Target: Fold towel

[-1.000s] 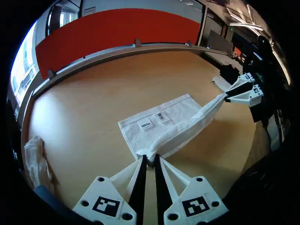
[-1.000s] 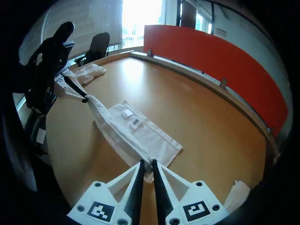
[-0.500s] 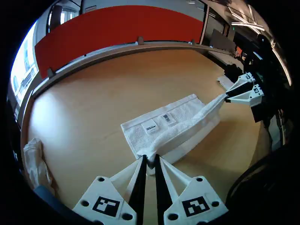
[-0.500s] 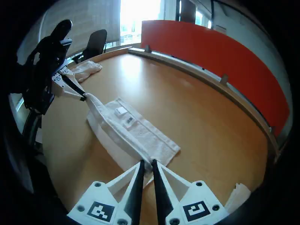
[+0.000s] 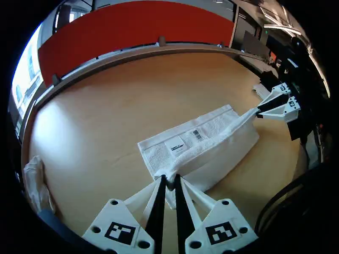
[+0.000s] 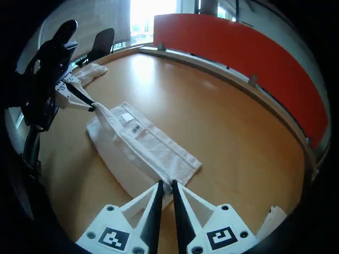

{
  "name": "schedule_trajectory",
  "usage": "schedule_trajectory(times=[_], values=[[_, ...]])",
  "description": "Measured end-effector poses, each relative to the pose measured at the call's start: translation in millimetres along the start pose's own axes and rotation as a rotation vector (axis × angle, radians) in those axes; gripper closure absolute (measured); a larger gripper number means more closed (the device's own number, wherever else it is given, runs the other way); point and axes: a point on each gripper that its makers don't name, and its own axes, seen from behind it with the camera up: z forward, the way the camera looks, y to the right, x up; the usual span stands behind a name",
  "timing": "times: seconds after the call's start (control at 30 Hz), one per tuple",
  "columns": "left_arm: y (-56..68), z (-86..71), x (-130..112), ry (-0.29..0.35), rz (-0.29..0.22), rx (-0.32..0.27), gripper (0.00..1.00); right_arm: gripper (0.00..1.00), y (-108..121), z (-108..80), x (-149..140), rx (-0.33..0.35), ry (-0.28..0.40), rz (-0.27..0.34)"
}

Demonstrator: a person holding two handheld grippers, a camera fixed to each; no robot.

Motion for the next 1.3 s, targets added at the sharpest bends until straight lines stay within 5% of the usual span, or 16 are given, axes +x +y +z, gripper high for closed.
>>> schedule_trajectory(times=[0.8, 1.13, 1.2, 1.3], values=[[-11.1, 28.1, -5.6, -0.036, -0.008, 0.044, 0.8, 0.81, 13.1, 26.7, -9.3, -0.031, -0.032, 0.02], [-23.3, 35.5, -4.3, -0.049, -0.002, 0.086, 0.6, 0.53, 27.8, 35.7, -13.5, -0.073, -0.052, 0.018], [-25.3, 36.7, -4.3, -0.053, -0.003, 0.091, 0.51, 0.39, 30.4, 36.9, -14.9, -0.079, -0.057, 0.018], [-28.4, 37.3, -3.6, -0.054, -0.008, 0.097, 0.4, 0.35, 33.3, 37.9, -15.9, -0.086, -0.058, 0.019]])
